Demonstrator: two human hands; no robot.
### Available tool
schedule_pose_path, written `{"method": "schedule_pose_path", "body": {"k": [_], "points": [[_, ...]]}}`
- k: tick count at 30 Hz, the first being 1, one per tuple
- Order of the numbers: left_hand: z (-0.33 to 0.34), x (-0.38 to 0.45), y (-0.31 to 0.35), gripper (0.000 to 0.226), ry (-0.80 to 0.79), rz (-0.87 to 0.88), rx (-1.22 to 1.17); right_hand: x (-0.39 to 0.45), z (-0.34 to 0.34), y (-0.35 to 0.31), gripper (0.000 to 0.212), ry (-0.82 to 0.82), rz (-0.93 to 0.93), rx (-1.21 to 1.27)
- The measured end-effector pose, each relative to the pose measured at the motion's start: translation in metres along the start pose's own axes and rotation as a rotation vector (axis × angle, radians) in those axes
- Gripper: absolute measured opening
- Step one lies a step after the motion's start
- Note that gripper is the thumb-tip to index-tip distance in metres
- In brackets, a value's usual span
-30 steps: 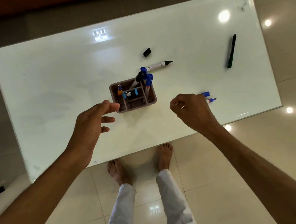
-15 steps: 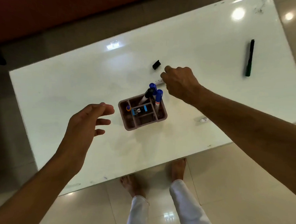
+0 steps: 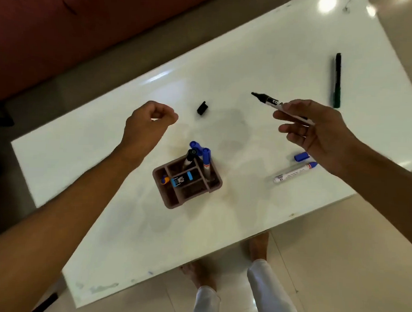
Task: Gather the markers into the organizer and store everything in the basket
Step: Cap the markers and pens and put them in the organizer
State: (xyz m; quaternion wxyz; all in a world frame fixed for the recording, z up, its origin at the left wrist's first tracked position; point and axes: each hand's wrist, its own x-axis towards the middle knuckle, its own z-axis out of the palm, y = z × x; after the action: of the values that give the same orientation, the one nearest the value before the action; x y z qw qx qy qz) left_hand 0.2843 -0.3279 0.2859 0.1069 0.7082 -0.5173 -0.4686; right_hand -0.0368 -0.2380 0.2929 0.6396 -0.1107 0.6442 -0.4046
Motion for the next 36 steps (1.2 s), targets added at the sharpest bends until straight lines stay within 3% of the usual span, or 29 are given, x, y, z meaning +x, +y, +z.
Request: {"method": "schedule_pose_path", "body": {"k": [7, 11, 15, 22, 26, 36], "points": [[0.066, 0.051, 0.026, 0.062, -0.158, 0.283, 0.484, -0.017, -0.041, 0.01, 0.01, -0.018, -0.017, 0.2], [0.084, 0.066, 0.013, 0.039, -0.105, 0.348, 0.653, -0.021, -0.044, 0.012, 0.01, -0.01, 0.011, 0.255], [0.095, 0.063, 0.008, 0.019, -0.091, 0.374, 0.688, -0.023, -0.059, 0.007, 0.02, 0.056, 0.018, 0.148], [0.089, 0.03, 0.025, 0.017, -0.047, 0.288, 0.468, -0.032, -0.047, 0.0, 0.024, -0.016, -0.008, 0.054], [0.074, 0.0, 0.046, 0.017, 0.003, 0.244, 0.149, -0.043, -0.027, 0.004, 0.032, -0.076, -0.019, 0.003], [0.014, -0.097, 0.007, 0.025, -0.219, -0.026, -0.461, -0.082, 0.041, 0.029, 0.013, -0.108, 0.019, 0.097]]}}
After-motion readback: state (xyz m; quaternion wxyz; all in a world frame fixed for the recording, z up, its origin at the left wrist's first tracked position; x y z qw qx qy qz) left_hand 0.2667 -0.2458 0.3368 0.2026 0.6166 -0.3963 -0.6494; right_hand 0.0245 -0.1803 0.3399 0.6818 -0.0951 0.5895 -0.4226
